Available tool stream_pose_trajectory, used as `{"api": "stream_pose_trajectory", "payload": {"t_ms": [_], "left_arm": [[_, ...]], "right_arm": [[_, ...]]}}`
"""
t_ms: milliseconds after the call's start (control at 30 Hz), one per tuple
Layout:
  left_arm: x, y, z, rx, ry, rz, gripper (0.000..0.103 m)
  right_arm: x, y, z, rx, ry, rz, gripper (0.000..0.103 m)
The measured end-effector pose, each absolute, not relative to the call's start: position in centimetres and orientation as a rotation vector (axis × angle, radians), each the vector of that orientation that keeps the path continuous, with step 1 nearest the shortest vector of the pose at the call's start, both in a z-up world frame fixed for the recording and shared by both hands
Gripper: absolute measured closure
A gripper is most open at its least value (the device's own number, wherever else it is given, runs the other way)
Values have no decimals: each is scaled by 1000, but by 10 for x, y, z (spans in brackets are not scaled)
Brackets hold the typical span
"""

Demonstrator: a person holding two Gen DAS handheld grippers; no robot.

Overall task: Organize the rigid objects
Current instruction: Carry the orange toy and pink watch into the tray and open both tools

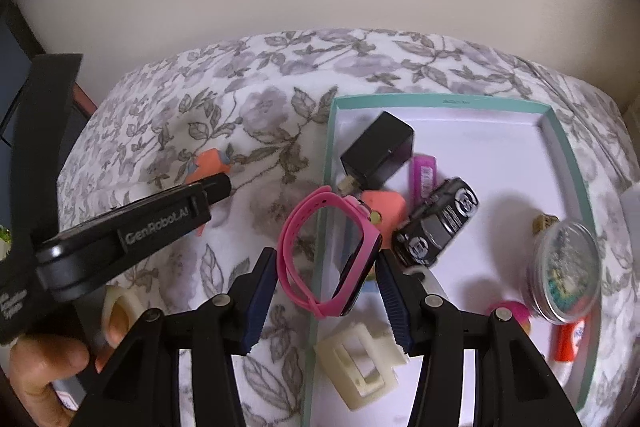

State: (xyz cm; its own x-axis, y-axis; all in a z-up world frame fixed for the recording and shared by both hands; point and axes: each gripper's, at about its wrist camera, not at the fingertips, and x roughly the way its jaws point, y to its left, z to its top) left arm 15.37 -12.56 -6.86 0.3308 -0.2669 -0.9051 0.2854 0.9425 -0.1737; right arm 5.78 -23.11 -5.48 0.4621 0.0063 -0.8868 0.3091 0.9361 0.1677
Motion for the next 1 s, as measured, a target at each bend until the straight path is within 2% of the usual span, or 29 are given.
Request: {"api": "stream_pose_trajectory", "payload": {"t_ms": [500, 1000], "left_arm": [[74, -142, -23, 57, 1156, -522, 58], [8, -175, -37, 102, 1235, -690, 58]], "right_arm": [[-14, -243, -34, 332, 1122, -318, 50], [-71, -273, -64, 413, 1184, -427, 49]]}}
